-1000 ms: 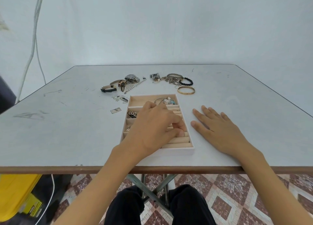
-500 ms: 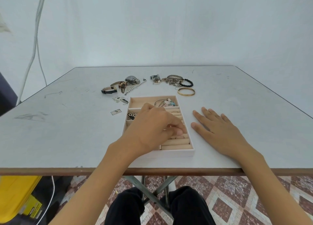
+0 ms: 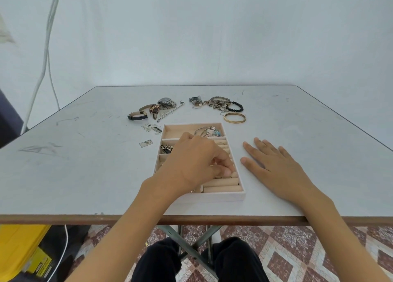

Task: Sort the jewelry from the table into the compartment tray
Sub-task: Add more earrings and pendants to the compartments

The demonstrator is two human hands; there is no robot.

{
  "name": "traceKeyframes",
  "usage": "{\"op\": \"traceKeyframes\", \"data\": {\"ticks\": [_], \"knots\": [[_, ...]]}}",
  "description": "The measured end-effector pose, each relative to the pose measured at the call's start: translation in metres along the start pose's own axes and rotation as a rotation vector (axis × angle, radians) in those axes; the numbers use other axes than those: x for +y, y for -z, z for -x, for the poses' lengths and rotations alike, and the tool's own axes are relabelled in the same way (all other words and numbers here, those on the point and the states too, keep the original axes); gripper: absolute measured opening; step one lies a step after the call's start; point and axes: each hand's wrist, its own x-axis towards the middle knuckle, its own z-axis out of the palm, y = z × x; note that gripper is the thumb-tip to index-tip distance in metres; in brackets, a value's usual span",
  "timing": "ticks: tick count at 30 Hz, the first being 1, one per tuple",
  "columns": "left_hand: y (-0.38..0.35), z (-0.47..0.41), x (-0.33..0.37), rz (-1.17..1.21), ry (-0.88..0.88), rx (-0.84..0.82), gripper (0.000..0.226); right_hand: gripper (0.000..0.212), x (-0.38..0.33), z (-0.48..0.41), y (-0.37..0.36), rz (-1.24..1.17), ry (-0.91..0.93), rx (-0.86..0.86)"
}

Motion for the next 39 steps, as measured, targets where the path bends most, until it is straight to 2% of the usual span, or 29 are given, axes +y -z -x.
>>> {"op": "traceKeyframes", "data": {"ticks": [17,25,30,33,39], "knots": [[-0.001,0.003,-0.001,-0.082,-0.028,-0.028,0.013,0.058,-0.002,0.000,0.002,0.017,-0.008,-0.014],[-0.003,0.003,-0.006,-0.063,-0.094,-0.033,0.016,0.058,-0.003,0.002,0.004,0.021,-0.001,-0.011],[0.001,0.005,-0.019,0.088,-0.161,-0.056,0.017,0.057,-0.005,0.001,0.007,0.028,-0.011,-0.029],[0.005,0.004,-0.030,0.166,-0.185,0.010,0.018,0.057,-0.007,0.001,0.010,0.020,-0.017,-0.036],[0.016,-0.005,-0.065,0.380,-0.010,0.159,0.015,0.057,-0.011,0.000,0.022,0.069,-0.023,-0.050]]}}
